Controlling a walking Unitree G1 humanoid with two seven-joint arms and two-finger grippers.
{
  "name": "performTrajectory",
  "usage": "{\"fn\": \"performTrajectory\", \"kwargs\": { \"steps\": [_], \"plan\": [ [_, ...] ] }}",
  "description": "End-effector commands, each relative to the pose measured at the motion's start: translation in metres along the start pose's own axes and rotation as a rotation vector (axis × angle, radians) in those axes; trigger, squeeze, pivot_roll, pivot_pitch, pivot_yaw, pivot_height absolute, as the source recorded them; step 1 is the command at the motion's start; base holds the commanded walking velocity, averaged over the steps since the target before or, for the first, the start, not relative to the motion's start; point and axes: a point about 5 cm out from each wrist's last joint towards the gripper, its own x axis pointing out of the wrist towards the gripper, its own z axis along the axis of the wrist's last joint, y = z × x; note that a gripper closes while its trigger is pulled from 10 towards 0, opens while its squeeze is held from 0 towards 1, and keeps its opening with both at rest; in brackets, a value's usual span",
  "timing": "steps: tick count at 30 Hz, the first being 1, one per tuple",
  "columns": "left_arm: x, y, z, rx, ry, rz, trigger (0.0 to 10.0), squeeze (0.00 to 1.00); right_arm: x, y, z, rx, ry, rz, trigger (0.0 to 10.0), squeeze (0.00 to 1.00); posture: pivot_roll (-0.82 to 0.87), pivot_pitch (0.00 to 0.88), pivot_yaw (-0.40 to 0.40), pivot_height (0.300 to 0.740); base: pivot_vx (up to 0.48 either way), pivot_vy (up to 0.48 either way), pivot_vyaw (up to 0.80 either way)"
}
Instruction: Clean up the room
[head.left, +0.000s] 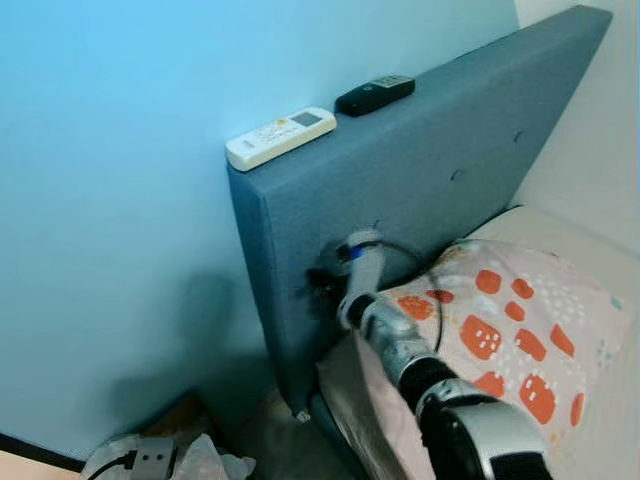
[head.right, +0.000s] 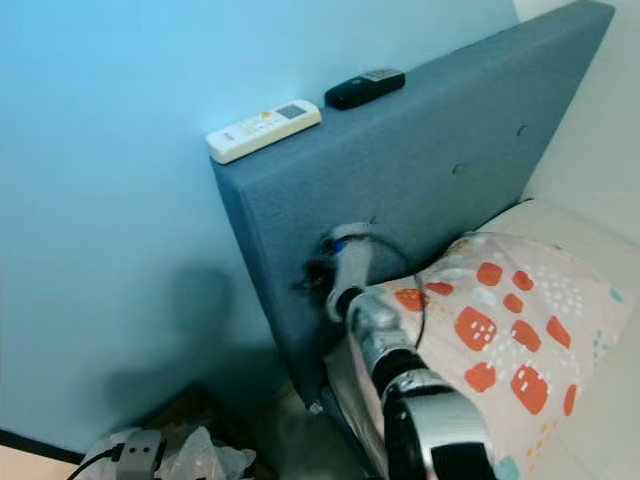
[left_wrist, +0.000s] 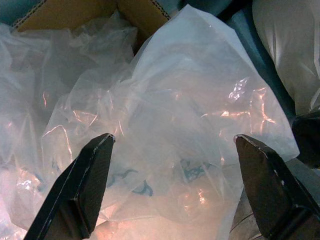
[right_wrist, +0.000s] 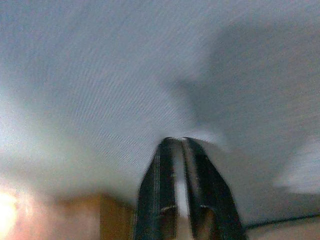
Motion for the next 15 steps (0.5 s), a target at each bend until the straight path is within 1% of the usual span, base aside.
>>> {"fn": "performTrajectory", "kwargs": {
  "steps": [1, 4, 5, 9, 12, 13, 14, 15],
  "plan": [
    [-0.001, -0.009, -0.010, 0.007, 0.041, -0.037, 10.0, 0.00, 0.000, 0.018, -0.022, -0.073, 0.095, 0.089, 10.0, 1.00, 0.16, 0.208, 0.028, 0.736, 0.000, 0.000, 0.00],
    [0.000, -0.010, -0.010, 0.005, 0.044, -0.046, 10.0, 0.00, -0.003, 0.016, -0.027, -0.081, 0.101, 0.086, 10.0, 1.00, 0.15, 0.207, 0.030, 0.736, 0.000, 0.000, 0.00],
    [0.000, -0.011, -0.010, 0.008, 0.050, -0.055, 10.0, 0.00, -0.008, 0.011, -0.031, -0.060, 0.092, 0.092, 10.0, 1.00, 0.14, 0.205, 0.033, 0.736, 0.000, 0.000, 0.00],
    [0.000, -0.011, -0.011, 0.011, 0.052, -0.057, 10.0, 0.00, -0.010, 0.009, -0.031, -0.043, 0.081, 0.095, 10.0, 1.00, 0.14, 0.202, 0.037, 0.736, 0.000, 0.000, 0.00],
    [0.001, -0.011, -0.007, 0.015, 0.053, -0.058, 10.0, 0.00, -0.024, -0.006, -0.031, 0.030, 0.009, 0.102, 10.0, 1.00, 0.12, 0.187, 0.043, 0.736, 0.000, 0.000, 0.00],
    [0.001, -0.011, -0.007, 0.015, 0.053, -0.058, 10.0, 0.00, -0.024, -0.006, -0.031, 0.030, 0.009, 0.102, 10.0, 1.00, 0.12, 0.187, 0.043, 0.736, 0.000, 0.000, 0.00],
    [0.002, -0.010, -0.006, 0.014, 0.051, -0.057, 10.0, 0.00, -0.028, -0.013, -0.031, 0.047, -0.014, 0.072, 10.0, 1.00, 0.11, 0.176, 0.040, 0.736, 0.000, 0.000, 0.00],
    [0.003, -0.010, -0.004, 0.013, 0.047, -0.055, 10.0, 0.00, -0.034, -0.023, -0.031, 0.054, -0.028, 0.014, 10.0, 1.00, 0.11, 0.170, 0.038, 0.736, 0.000, 0.000, 0.00]
  ]
}}
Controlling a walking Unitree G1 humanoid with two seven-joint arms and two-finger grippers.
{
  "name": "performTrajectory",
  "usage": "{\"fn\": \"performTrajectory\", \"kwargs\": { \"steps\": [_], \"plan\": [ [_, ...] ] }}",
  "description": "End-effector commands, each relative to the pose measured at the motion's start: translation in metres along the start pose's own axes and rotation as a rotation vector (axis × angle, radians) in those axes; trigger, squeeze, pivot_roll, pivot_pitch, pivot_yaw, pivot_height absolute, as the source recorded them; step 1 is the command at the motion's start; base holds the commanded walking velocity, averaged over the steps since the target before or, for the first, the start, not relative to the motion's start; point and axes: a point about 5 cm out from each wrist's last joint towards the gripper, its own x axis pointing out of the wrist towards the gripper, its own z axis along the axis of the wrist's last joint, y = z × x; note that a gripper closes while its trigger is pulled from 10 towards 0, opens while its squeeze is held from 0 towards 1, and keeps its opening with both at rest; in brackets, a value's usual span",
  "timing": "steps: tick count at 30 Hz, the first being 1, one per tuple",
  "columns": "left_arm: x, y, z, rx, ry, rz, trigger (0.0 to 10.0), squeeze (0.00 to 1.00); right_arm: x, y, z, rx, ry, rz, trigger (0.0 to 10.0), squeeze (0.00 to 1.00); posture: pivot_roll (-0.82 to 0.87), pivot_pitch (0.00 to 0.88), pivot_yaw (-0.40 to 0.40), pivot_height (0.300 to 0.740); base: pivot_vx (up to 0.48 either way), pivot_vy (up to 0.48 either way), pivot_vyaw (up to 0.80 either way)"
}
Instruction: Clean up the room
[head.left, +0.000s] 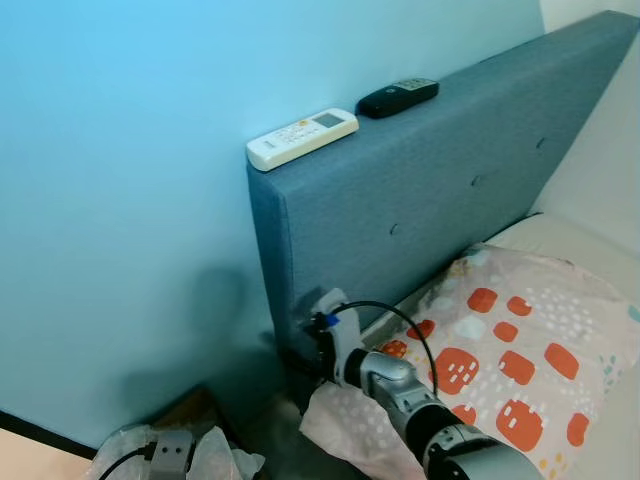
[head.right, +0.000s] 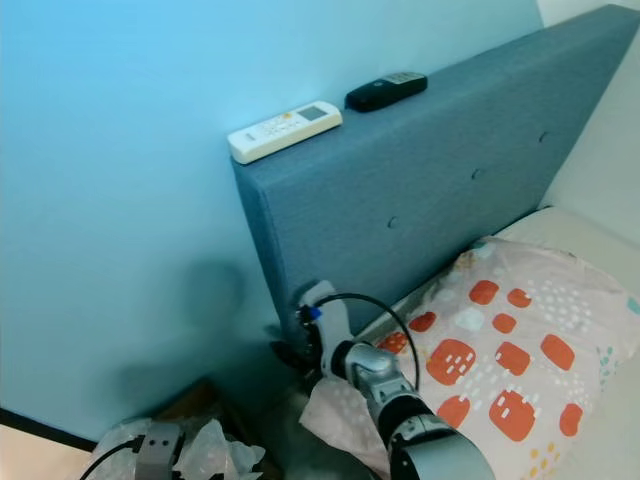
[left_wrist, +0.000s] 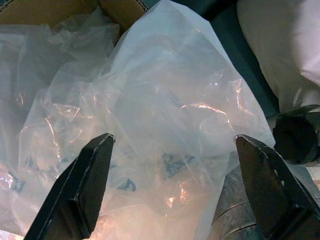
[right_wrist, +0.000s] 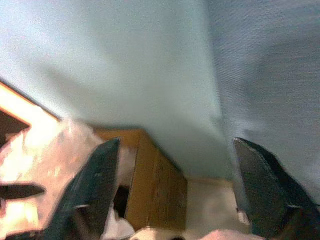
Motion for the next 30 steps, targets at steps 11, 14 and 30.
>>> {"fn": "performTrajectory", "kwargs": {
  "steps": [11, 14, 30],
  "plan": [
    [0.003, 0.000, -0.001, -0.018, 0.049, 0.006, 10.0, 0.00, -0.112, -0.106, -0.024, 0.154, -0.010, -1.021, 10.0, 0.00, 0.04, 0.119, 0.031, 0.736, 0.000, 0.000, 0.00],
    [0.003, -0.001, -0.003, -0.020, 0.067, 0.006, 10.0, 0.00, -0.141, -0.109, -0.052, 0.170, 0.124, -1.197, 10.0, 0.00, 0.03, 0.116, 0.032, 0.736, 0.000, 0.000, 0.00],
    [-0.005, 0.010, -0.017, -0.034, 0.146, 0.060, 10.0, 0.00, -0.194, -0.066, -0.150, 0.172, 0.720, -1.224, 4.0, 0.00, 0.01, 0.066, 0.023, 0.736, 0.000, 0.000, 0.00]
  ]
}}
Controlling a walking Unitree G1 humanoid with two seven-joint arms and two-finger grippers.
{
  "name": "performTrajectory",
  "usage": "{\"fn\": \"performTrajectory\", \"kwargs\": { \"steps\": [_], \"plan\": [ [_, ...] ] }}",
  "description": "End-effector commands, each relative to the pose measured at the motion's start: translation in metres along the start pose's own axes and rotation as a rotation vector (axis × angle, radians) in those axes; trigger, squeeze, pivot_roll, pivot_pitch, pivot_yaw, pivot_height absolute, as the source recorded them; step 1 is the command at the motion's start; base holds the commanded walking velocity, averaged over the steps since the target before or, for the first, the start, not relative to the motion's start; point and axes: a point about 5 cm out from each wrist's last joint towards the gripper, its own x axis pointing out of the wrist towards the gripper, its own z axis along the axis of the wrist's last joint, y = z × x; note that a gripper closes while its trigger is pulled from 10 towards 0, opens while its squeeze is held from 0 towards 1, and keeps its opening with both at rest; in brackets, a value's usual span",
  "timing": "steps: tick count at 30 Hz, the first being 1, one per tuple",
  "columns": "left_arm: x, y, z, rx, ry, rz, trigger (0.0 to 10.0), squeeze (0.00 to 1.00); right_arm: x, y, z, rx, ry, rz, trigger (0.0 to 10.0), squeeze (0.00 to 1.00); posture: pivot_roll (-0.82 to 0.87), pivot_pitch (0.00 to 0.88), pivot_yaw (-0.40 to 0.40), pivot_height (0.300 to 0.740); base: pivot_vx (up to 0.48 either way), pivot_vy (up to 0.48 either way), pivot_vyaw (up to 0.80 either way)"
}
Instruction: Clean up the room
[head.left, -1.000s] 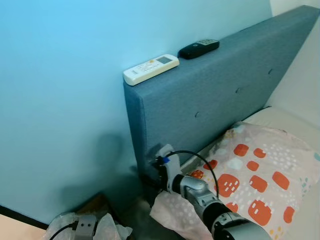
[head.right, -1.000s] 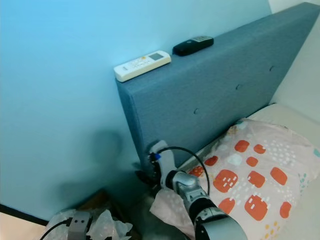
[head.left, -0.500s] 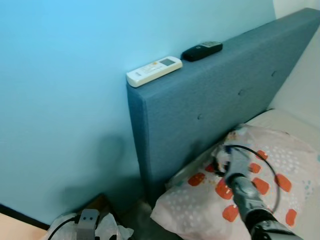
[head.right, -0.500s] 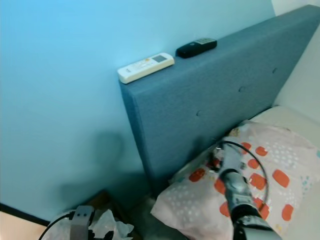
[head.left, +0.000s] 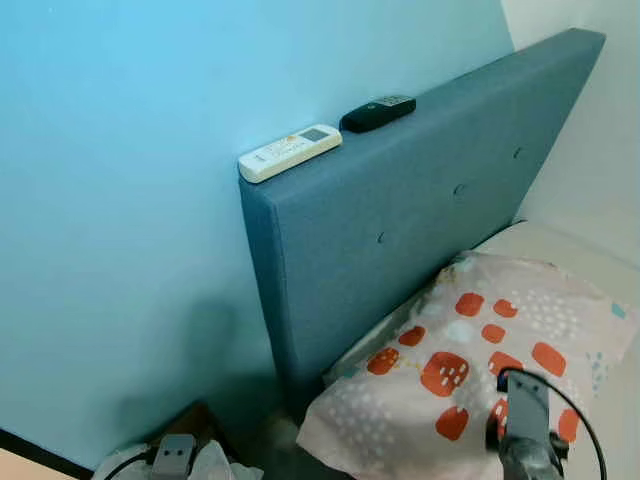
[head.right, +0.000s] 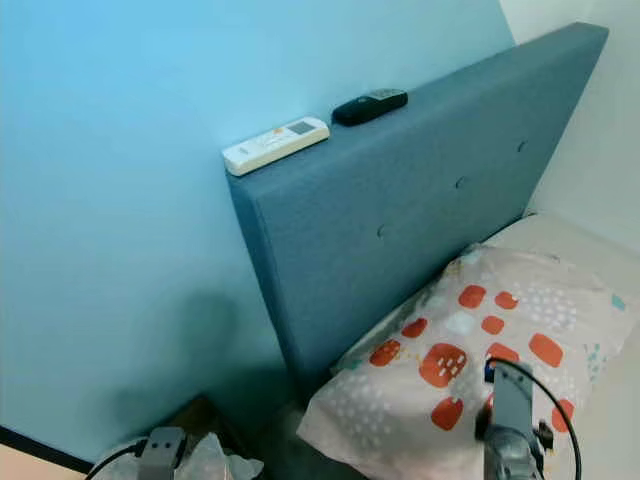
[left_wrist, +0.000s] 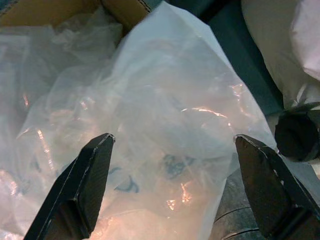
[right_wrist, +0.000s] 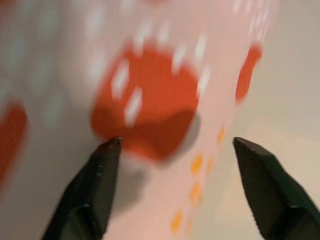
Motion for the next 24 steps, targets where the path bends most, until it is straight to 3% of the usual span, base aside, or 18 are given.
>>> {"fn": "performTrajectory", "kwargs": {
  "steps": [1, 5, 6, 8, 9, 16, 18, 24],
  "plan": [
    [-0.004, 0.007, -0.008, -0.007, 0.040, 0.032, 10.0, 0.00, -0.003, 0.001, -0.026, -0.150, 0.098, 0.037, 0.0, 0.00, 0.01, 0.058, 0.016, 0.736, 0.000, 0.000, 0.00],
    [-0.002, 0.005, -0.007, -0.021, 0.039, 0.037, 10.0, 0.00, -0.005, 0.001, -0.037, -0.248, 0.142, 0.071, 0.0, 0.00, 0.00, 0.050, 0.011, 0.736, 0.000, 0.000, 0.00],
    [-0.001, 0.003, -0.007, -0.026, 0.042, 0.037, 10.0, 0.00, -0.005, 0.000, -0.038, -0.253, 0.153, 0.083, 3.1, 0.00, -0.01, 0.036, -0.001, 0.736, 0.000, 0.000, 0.00],
    [-0.001, 0.001, -0.007, -0.029, 0.044, 0.037, 10.0, 0.00, -0.005, 0.000, -0.038, -0.253, 0.159, 0.087, 3.1, 0.00, -0.01, 0.034, -0.004, 0.736, 0.000, 0.000, 0.00],
    [0.000, -0.001, -0.008, -0.036, 0.047, 0.038, 10.0, 0.00, -0.004, -0.002, -0.036, -0.257, 0.162, 0.089, 10.0, 0.00, -0.02, 0.030, -0.011, 0.736, 0.000, 0.000, 0.00],
    [0.001, -0.005, -0.010, -0.062, 0.054, 0.047, 10.0, 0.00, 0.002, -0.021, -0.024, -0.310, 0.183, 0.066, 10.0, 0.00, -0.03, 0.018, -0.035, 0.736, 0.000, 0.000, 0.00],
    [0.000, -0.006, -0.015, -0.077, 0.066, 0.055, 10.0, 0.00, 0.005, -0.039, -0.019, -0.375, 0.216, 0.048, 10.0, 0.00, -0.03, 0.011, -0.047, 0.721, 0.000, 0.000, 0.00],
    [-0.001, -0.005, -0.020, -0.086, 0.077, 0.062, 10.0, 0.00, 0.006, -0.046, -0.015, -0.435, 0.246, 0.082, 10.0, 0.00, -0.03, 0.007, -0.054, 0.706, 0.000, 0.000, 0.00]
  ]
}}
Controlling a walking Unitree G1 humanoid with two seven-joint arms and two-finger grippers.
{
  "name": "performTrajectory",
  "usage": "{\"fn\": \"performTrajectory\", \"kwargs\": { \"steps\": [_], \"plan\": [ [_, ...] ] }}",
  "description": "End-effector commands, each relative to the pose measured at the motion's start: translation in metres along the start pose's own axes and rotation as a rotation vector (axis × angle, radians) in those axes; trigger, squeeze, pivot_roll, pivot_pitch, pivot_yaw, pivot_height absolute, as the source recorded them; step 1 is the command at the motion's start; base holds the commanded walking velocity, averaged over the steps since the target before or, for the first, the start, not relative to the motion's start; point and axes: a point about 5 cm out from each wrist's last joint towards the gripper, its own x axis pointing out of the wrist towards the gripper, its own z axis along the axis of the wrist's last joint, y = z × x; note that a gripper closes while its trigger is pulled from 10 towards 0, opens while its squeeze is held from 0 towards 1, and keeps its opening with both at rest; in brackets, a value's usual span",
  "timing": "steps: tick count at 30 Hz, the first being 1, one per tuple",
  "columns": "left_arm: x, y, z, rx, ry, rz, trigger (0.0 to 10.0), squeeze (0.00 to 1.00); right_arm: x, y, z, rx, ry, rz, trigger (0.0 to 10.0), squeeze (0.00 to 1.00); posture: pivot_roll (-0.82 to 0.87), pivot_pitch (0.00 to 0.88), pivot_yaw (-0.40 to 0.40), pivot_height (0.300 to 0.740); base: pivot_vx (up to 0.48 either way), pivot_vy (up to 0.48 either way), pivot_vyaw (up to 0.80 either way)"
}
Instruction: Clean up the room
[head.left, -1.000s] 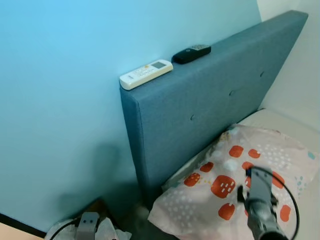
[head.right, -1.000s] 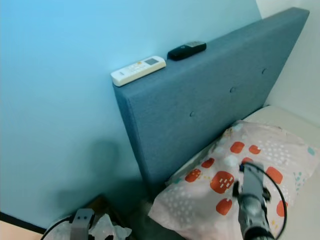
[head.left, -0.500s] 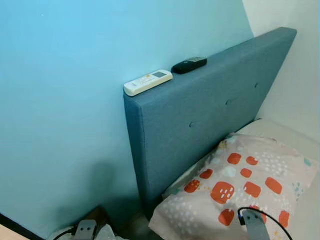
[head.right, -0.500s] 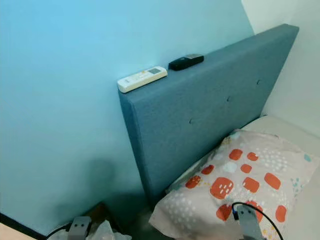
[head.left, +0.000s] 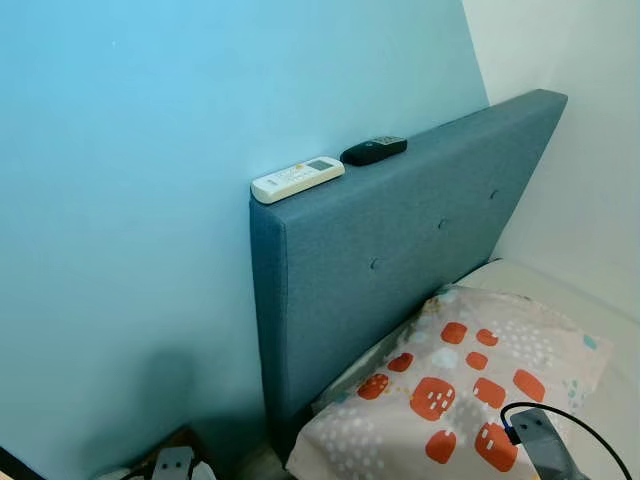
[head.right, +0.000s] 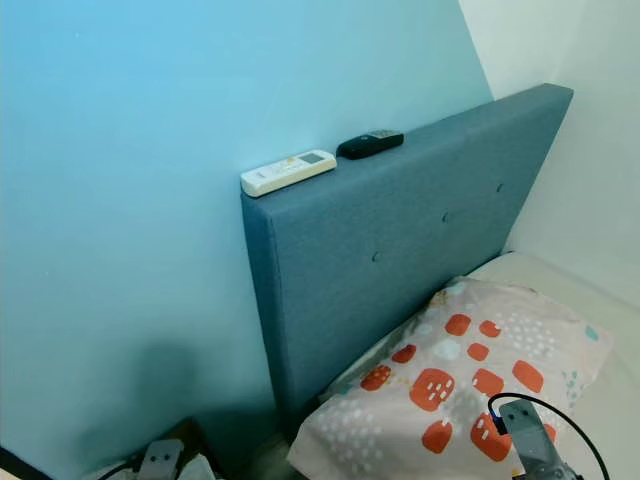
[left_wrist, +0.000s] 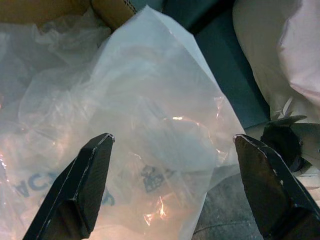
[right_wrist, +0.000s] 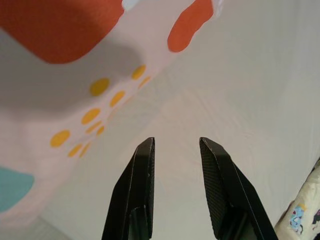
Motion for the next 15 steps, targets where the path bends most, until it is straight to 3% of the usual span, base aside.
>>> {"fn": "performTrajectory", "kwargs": {
  "steps": [1, 4, 10, 15],
  "plan": [
    [-0.001, 0.001, -0.007, -0.025, 0.021, 0.011, 10.0, 0.00, 0.000, 0.001, -0.003, -0.049, 0.026, 0.033, 10.0, 0.00, -0.03, 0.006, -0.056, 0.701, 0.000, 0.000, 0.00],
    [-0.003, 0.003, -0.010, -0.027, 0.035, 0.018, 10.0, 0.00, 0.000, 0.001, -0.005, -0.086, 0.045, 0.054, 10.0, 0.00, -0.03, 0.003, -0.056, 0.691, 0.000, 0.000, 0.00],
    [-0.003, 0.003, -0.011, -0.028, 0.041, 0.020, 10.0, 0.00, -0.001, 0.012, -0.007, -0.066, 0.061, 0.109, 10.0, 0.00, -0.03, 0.005, -0.051, 0.671, 0.000, 0.000, 0.00],
    [-0.003, 0.005, -0.009, -0.023, 0.037, 0.022, 10.0, 0.00, -0.002, 0.029, -0.009, 0.012, 0.071, 0.164, 10.0, 0.00, -0.03, 0.017, -0.034, 0.651, 0.000, 0.000, 0.00]
  ]
}}
